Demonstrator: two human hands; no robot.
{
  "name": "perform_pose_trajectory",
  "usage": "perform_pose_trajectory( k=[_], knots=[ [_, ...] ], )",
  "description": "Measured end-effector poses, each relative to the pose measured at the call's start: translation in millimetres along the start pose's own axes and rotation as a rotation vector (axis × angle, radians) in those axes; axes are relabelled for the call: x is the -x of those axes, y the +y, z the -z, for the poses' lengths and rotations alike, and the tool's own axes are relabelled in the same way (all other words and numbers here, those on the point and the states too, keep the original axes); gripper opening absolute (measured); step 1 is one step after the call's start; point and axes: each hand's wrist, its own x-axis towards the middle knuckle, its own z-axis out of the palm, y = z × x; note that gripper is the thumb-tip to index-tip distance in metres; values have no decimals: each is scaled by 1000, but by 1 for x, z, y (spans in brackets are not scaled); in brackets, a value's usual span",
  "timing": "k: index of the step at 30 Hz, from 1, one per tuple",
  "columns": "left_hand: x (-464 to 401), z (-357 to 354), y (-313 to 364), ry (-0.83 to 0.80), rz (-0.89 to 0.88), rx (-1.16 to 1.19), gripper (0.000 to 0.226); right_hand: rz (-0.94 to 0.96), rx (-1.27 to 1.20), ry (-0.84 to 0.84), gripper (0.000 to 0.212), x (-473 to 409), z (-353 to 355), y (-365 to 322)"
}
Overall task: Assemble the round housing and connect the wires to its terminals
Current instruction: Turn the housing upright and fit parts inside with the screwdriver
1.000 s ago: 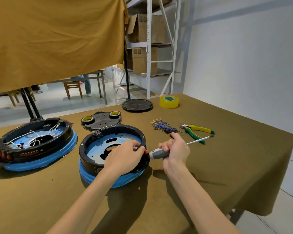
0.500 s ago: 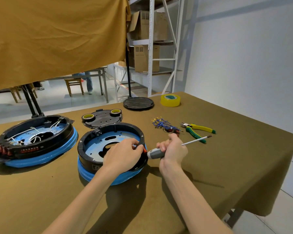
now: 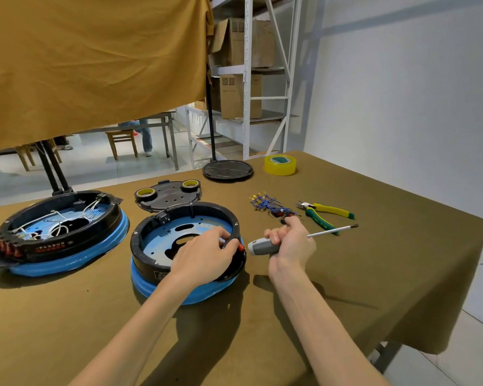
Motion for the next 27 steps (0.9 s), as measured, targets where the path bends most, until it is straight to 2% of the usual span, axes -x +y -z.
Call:
perform_pose_trajectory(
  k=[3, 7, 12, 16, 20, 24, 27],
  knots=[
    [0, 2, -1, -12, 13, 7, 35, -2, 69, -5, 42, 7, -1, 6],
    [-2, 4, -3, -91, 23, 89, 32, -4, -41, 26, 42, -5, 2, -9],
    [-9, 8, -2, -131, 73, 247, 14, -19, 52, -15, 44, 9, -3, 7],
    [-11, 9, -1, -140, 87, 287, 18, -6, 18, -2, 49, 4, 1, 4],
    [-9, 5, -4, -116, 86, 252, 16, -6, 70, -29, 50, 11, -3, 7],
    [-6, 4, -4, -92, 65, 190, 19, -22, -10, 28, 38, 2, -3, -1],
    [-6, 3, -4, -77, 66, 158, 20, -67, 24, 22, 34, 16, -10, 13]
  ],
)
